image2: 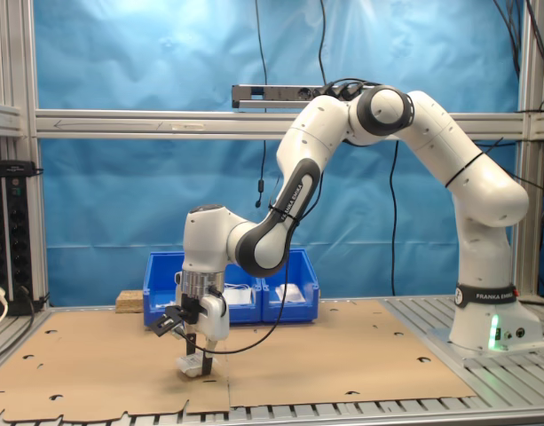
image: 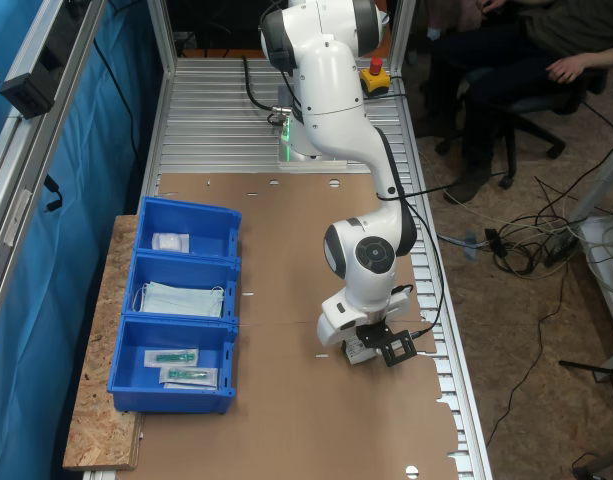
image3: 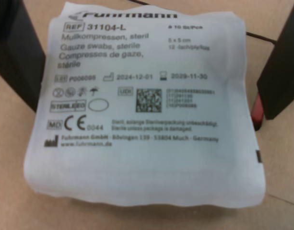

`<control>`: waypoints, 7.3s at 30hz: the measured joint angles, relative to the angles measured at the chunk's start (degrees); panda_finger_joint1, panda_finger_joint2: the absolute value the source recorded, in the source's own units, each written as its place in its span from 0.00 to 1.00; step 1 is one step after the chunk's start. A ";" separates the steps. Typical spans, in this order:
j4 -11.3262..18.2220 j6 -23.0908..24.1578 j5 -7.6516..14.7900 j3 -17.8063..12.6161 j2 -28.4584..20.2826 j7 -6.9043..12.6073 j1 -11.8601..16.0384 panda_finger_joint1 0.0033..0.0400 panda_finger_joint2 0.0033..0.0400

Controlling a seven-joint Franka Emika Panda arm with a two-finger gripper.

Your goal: Pick and place sorting task of medical equipment.

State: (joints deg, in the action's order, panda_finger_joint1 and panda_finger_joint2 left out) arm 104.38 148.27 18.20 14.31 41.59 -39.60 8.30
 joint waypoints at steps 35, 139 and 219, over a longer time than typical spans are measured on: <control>0.00 0.00 0.00 0.00 0.06 0.00 0.00 0.87 0.87; 28.81 -15.51 -9.15 -7.99 -39.41 0.00 16.82 0.15 0.15; 29.52 -10.03 -9.52 -20.66 -36.87 0.00 19.34 0.15 0.15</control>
State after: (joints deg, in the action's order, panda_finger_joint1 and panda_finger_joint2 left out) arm 133.90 138.23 8.68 -6.35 4.72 -39.60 27.63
